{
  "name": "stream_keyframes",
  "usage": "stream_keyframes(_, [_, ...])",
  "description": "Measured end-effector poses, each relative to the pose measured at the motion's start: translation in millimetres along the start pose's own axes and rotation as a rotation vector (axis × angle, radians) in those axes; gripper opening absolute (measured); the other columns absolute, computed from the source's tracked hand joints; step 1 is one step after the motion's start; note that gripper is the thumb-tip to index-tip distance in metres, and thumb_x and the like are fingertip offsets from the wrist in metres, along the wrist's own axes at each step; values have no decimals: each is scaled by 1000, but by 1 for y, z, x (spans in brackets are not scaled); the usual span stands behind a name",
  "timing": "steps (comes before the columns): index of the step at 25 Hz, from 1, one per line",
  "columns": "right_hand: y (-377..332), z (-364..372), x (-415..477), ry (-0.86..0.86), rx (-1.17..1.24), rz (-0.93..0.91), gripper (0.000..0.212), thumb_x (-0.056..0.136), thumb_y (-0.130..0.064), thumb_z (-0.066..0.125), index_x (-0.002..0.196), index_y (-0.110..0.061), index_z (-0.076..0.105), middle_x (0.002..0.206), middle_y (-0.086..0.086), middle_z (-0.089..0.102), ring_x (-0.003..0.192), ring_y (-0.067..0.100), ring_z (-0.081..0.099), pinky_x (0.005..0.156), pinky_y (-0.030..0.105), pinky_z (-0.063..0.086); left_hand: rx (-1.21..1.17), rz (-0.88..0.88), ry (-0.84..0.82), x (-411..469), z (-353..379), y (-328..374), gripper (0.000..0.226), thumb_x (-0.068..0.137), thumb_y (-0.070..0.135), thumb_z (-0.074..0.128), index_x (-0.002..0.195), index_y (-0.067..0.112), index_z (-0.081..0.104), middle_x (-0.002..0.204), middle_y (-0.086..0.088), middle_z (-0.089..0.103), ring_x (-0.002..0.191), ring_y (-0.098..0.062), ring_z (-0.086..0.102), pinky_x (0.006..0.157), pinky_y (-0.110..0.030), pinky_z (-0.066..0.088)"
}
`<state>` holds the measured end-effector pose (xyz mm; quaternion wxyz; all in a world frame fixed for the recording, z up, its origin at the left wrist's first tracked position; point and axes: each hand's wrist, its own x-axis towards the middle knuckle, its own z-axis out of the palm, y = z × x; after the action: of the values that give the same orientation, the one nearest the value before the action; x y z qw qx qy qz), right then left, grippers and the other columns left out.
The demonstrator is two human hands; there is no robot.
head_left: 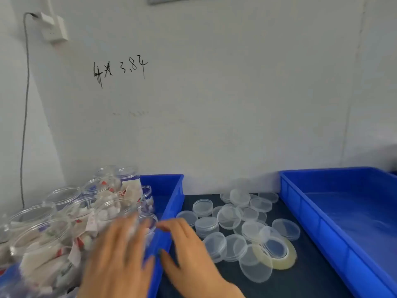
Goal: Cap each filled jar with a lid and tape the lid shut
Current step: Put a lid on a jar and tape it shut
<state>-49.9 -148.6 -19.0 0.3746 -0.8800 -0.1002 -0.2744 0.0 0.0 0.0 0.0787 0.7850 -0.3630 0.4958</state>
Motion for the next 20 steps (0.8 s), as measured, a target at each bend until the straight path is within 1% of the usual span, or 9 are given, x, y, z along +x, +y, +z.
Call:
stream_keyframes(3, [-28, 20, 43, 10, 101, -90, 74, 92, -26, 63, 153, -26, 21, 152, -6, 29, 142, 8, 24, 116, 23, 25, -76, -357, 6, -2, -8, -41, 58, 86, 36, 47, 127, -3, 61, 133, -32, 52, 113, -56, 52, 91, -65, 44])
stream_keyframes(5, [-38, 41, 61, -30, 117, -47, 87, 91, -26, 65, 156, -21, 8, 160, -2, 14, 148, 13, 11, 117, 30, 24, -195, -506, -112, -16, 4, -53, 51, 82, 24, 54, 121, -8, 63, 128, -37, 51, 106, -61, 55, 83, -71, 47])
stream_keyframes(6, [-35, 51, 63, -25, 132, -1, 94, 90, -27, 66, 157, -22, 0, 162, -3, 4, 150, 13, 3, 117, 31, 23, -246, -584, -150, -20, 11, -53, 45, 80, 10, 64, 121, -9, 62, 124, -40, 53, 102, -63, 57, 80, -72, 48])
stream_keyframes(8, [-22, 65, 67, -6, 139, 82, 104, 87, -33, 68, 156, -27, -10, 162, -8, -9, 150, 11, -6, 119, 33, 20, -378, -713, -222, -25, 21, -60, 60, 75, -12, 70, 132, -8, 53, 125, -41, 53, 101, -60, 60, 83, -71, 49])
stream_keyframes(10, [-19, 71, 71, -39, 138, 108, 109, 85, -40, 71, 157, -25, -10, 164, -7, -1, 151, 16, 6, 120, 40, 24, -495, -806, -238, -24, 24, -64, 80, 74, -12, 73, 146, -2, 38, 134, -36, 50, 111, -52, 59, 93, -66, 47])
stream_keyframes(13, [-13, 70, 80, -107, 136, 208, 103, 87, -40, 69, 157, -25, -6, 162, -6, 19, 139, 24, 40, 106, 41, 43, -605, -857, -212, -9, 31, -50, 95, 77, 6, 80, 153, 6, 24, 142, -27, 46, 127, -42, 51, 105, -59, 42])
stream_keyframes(14, [-14, 69, 80, -101, 143, 225, 97, 89, -41, 66, 157, -24, -1, 160, -7, 24, 135, 23, 45, 105, 41, 45, -607, -914, -194, -1, 31, -45, 98, 76, 10, 82, 154, 8, 22, 144, -25, 46, 131, -41, 48, 108, -58, 40])
stream_keyframes(18, [-22, 58, 70, 18, 168, 140, 73, 93, -45, 61, 152, -34, 21, 151, -20, 35, 134, 10, 44, 104, 41, 47, -440, -999, -175, 26, 21, -23, 90, 80, 22, 78, 154, 11, 26, 148, -24, 40, 138, -40, 36, 111, -55, 31])
stream_keyframes(20, [-31, 37, 64, 132, 203, 107, 66, 88, -50, 61, 145, -46, 29, 140, -27, 43, 125, 1, 49, 96, 38, 51, -501, -960, -106, 37, 10, -2, 89, 80, 22, 78, 153, 17, 29, 146, -22, 40, 132, -39, 43, 102, -54, 40])
